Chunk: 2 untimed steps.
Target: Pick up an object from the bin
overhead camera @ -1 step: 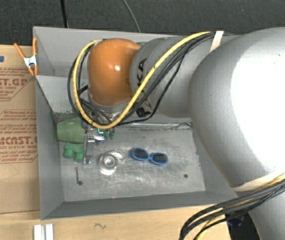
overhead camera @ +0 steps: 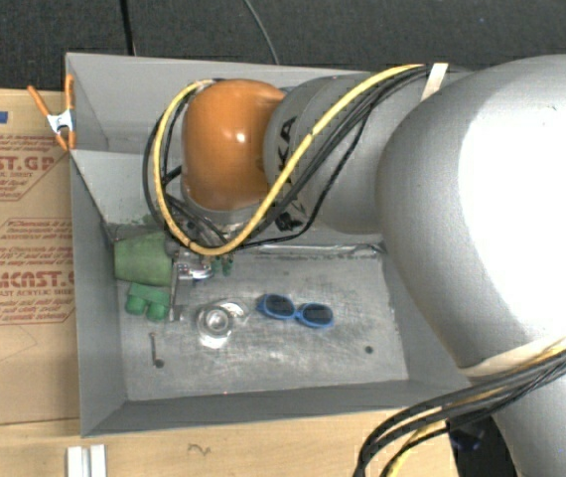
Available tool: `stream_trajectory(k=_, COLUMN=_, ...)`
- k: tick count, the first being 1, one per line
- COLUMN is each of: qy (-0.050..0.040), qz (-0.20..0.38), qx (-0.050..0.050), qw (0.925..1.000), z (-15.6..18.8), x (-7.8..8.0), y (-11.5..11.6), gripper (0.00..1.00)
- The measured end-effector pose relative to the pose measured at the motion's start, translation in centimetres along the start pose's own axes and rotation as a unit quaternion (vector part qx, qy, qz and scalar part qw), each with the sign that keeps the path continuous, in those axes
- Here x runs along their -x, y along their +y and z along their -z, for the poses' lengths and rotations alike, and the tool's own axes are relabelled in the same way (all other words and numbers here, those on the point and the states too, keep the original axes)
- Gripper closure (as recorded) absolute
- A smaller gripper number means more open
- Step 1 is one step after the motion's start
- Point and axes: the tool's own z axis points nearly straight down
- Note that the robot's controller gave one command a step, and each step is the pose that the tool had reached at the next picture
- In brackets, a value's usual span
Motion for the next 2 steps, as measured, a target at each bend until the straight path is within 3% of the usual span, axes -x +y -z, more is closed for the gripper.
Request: stream_trajectory(k=2, qy=0.0011, qz=-0.001, qx=-0.001, qw=1.0, z=-0.22, x=-0.04, y=-0.16, gripper=0.0)
